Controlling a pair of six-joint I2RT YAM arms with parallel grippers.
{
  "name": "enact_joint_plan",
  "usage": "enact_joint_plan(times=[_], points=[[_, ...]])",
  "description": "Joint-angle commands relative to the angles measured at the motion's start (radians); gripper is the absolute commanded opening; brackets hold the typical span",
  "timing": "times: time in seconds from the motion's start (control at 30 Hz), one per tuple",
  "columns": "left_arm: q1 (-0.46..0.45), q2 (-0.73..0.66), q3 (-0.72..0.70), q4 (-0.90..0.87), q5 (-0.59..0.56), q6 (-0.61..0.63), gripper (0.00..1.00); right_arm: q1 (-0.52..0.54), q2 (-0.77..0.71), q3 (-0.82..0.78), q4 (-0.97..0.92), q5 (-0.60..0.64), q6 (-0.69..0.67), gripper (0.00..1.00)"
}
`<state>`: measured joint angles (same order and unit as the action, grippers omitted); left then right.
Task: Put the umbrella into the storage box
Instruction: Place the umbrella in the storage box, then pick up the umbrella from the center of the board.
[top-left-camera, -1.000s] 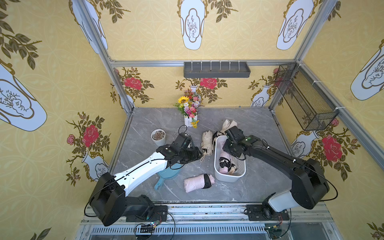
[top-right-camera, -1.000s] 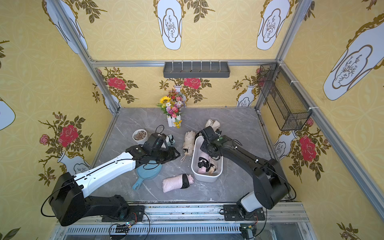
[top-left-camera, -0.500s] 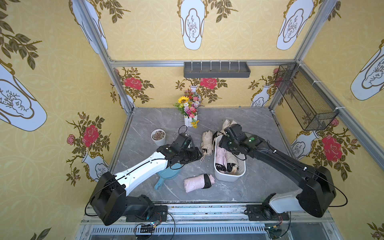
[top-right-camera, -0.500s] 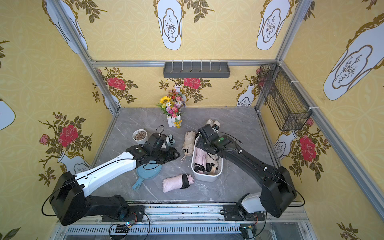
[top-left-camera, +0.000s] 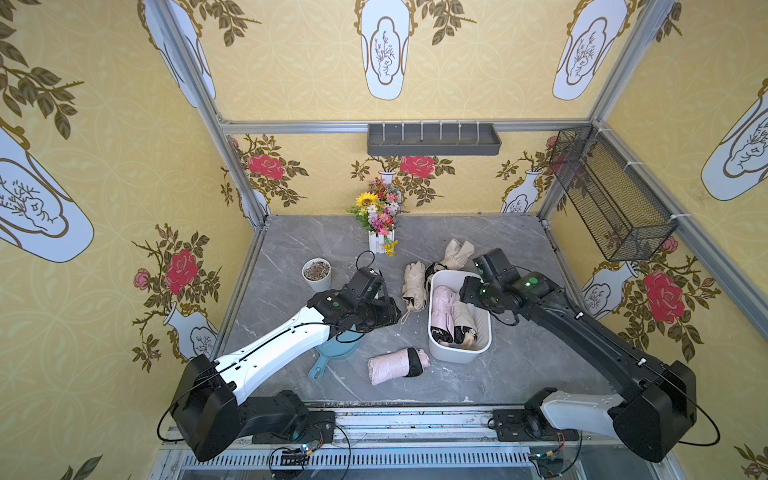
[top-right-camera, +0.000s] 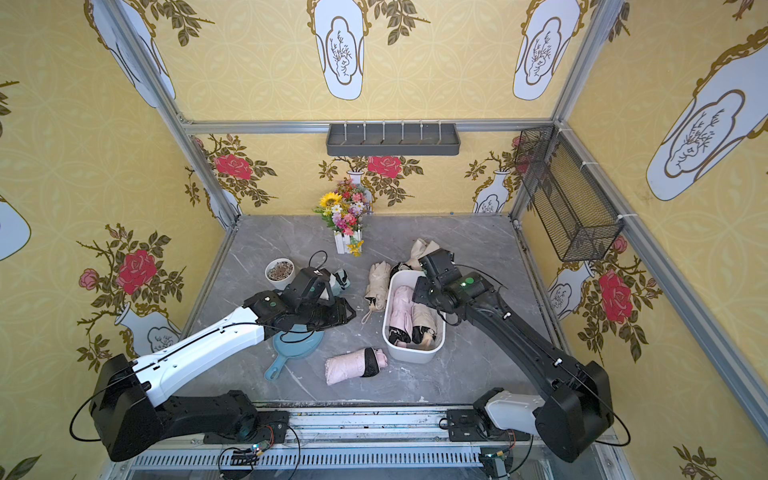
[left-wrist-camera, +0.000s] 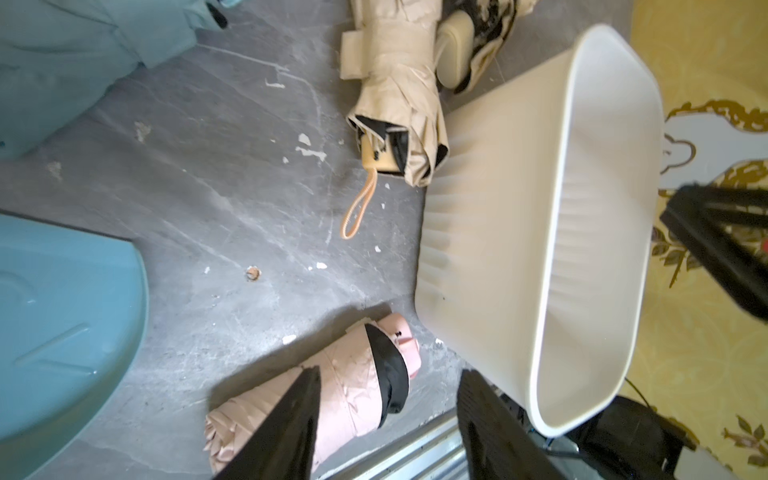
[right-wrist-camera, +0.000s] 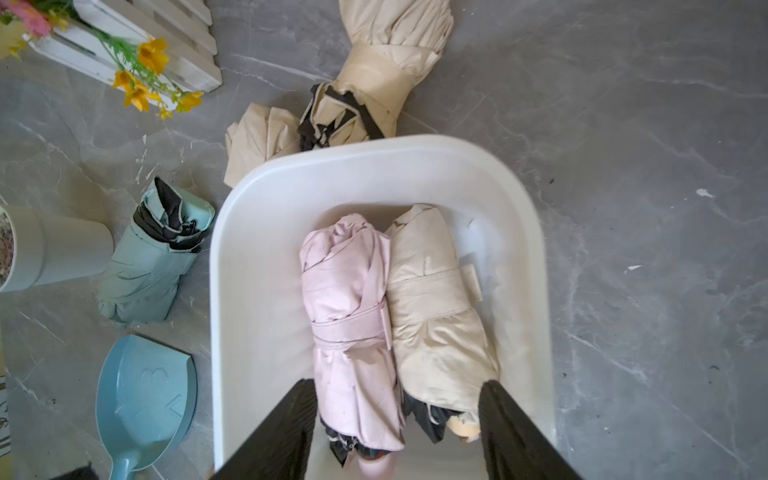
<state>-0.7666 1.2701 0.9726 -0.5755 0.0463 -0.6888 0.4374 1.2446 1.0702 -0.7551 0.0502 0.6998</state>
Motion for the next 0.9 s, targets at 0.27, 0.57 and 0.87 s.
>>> enact_joint_plan(times=[0.27,0.57,0.87], points=[[-0.131,-0.015,0.036,-0.159,-0.014,0.482,0.60,-0.258,-0.018,0.015,-0.004,-0.294,-0.204,0.70],[-0.141,-0.078,-0.028,-0.137,0.050,0.741,0.67,-0.355,-0.016,-0.021,0.035,-0.385,-0.225,0.71],[-0.215,0.062,-0.028,-0.125,0.008,0.738,0.70,-0.403,-0.022,-0.051,0.078,-0.453,-0.206,0.72]])
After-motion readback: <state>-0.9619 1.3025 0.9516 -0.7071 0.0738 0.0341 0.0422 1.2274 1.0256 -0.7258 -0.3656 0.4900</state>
